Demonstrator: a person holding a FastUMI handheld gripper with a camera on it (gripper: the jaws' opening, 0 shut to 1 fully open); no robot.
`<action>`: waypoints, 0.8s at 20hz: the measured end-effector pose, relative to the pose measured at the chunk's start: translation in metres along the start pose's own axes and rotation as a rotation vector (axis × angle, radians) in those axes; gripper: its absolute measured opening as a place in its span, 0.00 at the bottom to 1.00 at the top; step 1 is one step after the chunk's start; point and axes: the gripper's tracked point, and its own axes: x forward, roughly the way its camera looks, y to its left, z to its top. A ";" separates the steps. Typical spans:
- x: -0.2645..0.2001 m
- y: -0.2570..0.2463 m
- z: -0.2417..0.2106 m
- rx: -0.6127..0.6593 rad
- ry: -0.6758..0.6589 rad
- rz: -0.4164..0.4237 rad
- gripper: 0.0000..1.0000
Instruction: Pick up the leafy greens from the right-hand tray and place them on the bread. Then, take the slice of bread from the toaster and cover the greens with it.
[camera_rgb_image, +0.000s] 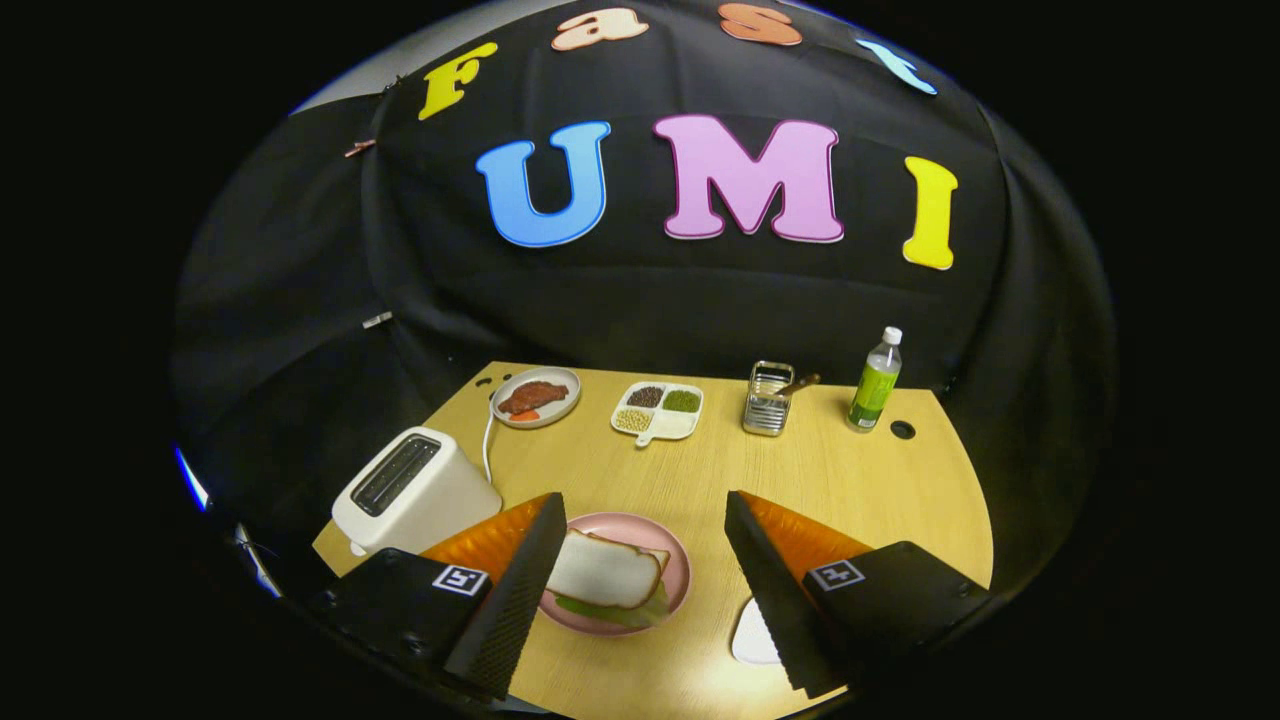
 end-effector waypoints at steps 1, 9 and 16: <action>-0.009 -0.001 0.006 -0.003 -0.031 0.006 1.00; -0.068 -0.022 0.022 -0.046 -0.157 0.022 0.99; -0.087 -0.044 0.019 -0.042 -0.184 0.033 1.00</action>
